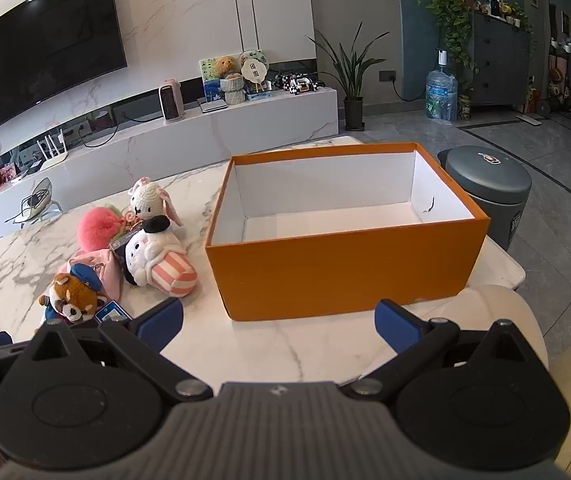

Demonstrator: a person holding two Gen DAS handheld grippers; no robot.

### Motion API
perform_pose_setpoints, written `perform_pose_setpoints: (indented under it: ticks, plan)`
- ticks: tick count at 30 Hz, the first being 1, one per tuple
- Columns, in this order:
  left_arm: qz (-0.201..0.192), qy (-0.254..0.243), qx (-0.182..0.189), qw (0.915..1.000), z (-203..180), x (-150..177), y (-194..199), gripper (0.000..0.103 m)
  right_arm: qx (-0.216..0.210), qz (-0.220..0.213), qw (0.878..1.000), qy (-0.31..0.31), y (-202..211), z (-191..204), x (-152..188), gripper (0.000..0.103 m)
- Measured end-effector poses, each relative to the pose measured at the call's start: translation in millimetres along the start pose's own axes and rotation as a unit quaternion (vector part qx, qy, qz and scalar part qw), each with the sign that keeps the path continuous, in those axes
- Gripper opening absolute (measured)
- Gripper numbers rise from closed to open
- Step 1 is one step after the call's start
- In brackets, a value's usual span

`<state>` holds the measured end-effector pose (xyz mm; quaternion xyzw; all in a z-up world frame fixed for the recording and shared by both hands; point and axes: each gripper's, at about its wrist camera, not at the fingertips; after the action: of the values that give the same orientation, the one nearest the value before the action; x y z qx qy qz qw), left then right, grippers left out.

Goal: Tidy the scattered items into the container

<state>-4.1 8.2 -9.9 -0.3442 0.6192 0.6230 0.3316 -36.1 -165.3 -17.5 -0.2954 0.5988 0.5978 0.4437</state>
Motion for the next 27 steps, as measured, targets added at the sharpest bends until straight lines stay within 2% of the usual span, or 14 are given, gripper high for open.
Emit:
perform_pose_setpoints:
  ticks: [27]
  plan:
    - [0.005, -0.001, -0.015, 0.9999, 5.1, -3.1, -2.1, 0.103, -0.010, 0.003, 1.000, 0.020, -7.5, 7.9, -2.4, 0.103]
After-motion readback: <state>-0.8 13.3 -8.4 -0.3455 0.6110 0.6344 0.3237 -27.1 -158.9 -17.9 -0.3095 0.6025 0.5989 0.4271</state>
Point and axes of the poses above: each gripper's, at about its wrist camera, not at the fingertips, and y roughly against the way its jaws point, z to its left, x to its underside, and after that the axes turned 10 degrees about -z, right-handed
